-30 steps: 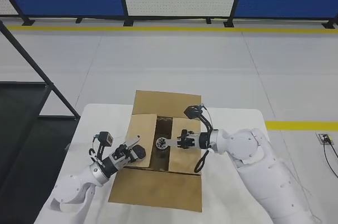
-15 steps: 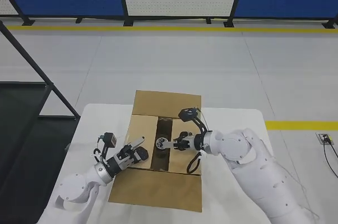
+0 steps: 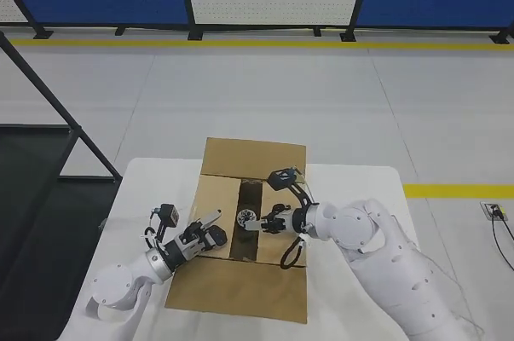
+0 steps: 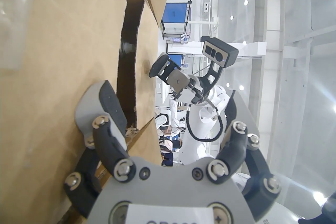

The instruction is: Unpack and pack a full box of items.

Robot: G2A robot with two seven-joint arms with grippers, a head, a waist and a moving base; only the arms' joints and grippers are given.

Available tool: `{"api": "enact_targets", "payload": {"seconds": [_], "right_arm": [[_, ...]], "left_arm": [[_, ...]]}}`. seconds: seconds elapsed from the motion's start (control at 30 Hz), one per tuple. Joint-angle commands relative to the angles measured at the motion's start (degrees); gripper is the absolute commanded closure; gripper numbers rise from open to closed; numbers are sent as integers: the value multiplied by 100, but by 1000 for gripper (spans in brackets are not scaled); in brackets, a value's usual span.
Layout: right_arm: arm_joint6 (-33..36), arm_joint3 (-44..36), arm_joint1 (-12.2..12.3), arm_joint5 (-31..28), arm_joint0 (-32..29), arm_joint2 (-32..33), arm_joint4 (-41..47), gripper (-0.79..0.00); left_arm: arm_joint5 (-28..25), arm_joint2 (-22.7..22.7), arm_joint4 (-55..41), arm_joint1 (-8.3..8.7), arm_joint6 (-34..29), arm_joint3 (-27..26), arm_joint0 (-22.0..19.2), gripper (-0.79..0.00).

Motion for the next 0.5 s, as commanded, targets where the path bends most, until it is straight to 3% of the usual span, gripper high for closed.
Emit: {"api": "enact_targets", "payload": {"seconds": [0.0, 0.47], "right_arm": [[15, -9, 2, -5, -3, -20, -26, -785], [-1, -142, 22, -32, -26, 1, 8, -785]], "left_arm": [[13, 5, -6, 0, 7, -4, 4, -785], [-177, -39, -28, 3, 59, -127, 91, -785]]}}
